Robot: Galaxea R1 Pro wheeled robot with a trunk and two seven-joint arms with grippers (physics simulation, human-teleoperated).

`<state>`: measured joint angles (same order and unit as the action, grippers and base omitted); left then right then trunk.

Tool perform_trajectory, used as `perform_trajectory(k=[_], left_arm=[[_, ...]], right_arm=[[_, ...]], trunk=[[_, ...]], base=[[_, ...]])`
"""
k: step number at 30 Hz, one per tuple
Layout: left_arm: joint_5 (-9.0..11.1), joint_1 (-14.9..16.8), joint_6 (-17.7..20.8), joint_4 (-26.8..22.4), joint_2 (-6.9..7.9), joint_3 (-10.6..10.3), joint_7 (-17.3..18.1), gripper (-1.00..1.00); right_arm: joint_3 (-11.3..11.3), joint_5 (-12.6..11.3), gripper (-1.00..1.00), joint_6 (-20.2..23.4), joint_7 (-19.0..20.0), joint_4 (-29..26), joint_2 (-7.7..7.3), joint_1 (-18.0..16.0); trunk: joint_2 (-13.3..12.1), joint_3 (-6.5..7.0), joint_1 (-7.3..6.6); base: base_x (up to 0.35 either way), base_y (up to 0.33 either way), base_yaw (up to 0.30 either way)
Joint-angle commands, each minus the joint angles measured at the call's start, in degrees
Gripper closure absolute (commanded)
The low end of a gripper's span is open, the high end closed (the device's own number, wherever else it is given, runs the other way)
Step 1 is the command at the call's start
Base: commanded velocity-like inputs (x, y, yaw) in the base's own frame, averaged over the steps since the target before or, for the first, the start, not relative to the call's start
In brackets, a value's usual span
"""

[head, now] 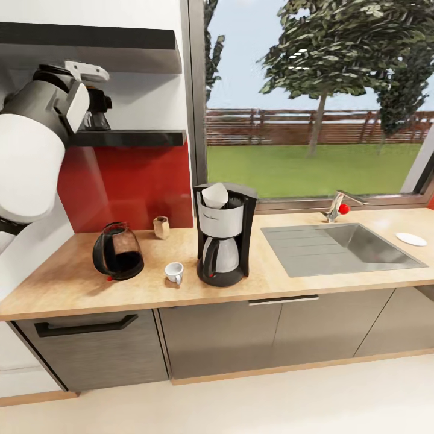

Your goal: Set up a coffee station on the kitchen countertop: keep the coffee maker on the countertop, move the bottle of coffee from the kitchen shelf to the counter next to the coffee maker, place a paper coffee filter on top of the coffee maker, put the saucer next to the coffee maker with the coffee cup on the saucer, and place the electric kettle next to the coffee maker.

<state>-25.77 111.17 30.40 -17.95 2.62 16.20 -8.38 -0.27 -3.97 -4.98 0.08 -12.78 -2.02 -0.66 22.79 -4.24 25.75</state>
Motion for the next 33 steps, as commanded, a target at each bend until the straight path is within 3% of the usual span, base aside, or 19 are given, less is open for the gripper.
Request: perform_trajectory(k=[1, 3, 9, 23, 33], left_arm=[[0.7, 0.1, -0.1, 0.5, -0.03, 0.2, -0.5, -1.00], [2.2, 0.2, -0.7, 1.7, -0.06, 0.2, -1.2, -1.00], [3.3, -0.2, -1.2, 2.2, -0.01, 0.0, -1.5, -1.00], [3.1, -0.5, -5.1, 1.9, -0.07, -0.3, -1.8, -1.00], [3.2, -0.5, -5.2, 1.9, -0.51, -0.4, -4.1, -1.00]], right_arm=[[0.0, -0.4, -1.00, -0.2, 0.0, 0.0, 0.00, 0.0], [0.0, -0.4, -1.00, -0.2, 0.0, 0.0, 0.00, 0.0], [0.0, -0.4, -1.00, -0.2, 0.0, 0.0, 0.00, 0.0], [0.0, -0.4, -1.00, -0.2, 0.0, 0.0, 0.00, 0.0], [-0.1, -0.4, -1.00, -0.1, 0.0, -0.1, -0.03, 0.0]], trunk=[[0.1, -0.13, 0.03], [0.1, -0.13, 0.03], [0.1, -0.13, 0.03], [0.1, -0.13, 0.03], [0.1, -0.22, 0.03]], base=[[0.000, 0.000, 0.000], [0.000, 0.000, 0.000], [0.000, 0.000, 0.000], [0.000, 0.000, 0.000], [0.000, 0.000, 0.036]])
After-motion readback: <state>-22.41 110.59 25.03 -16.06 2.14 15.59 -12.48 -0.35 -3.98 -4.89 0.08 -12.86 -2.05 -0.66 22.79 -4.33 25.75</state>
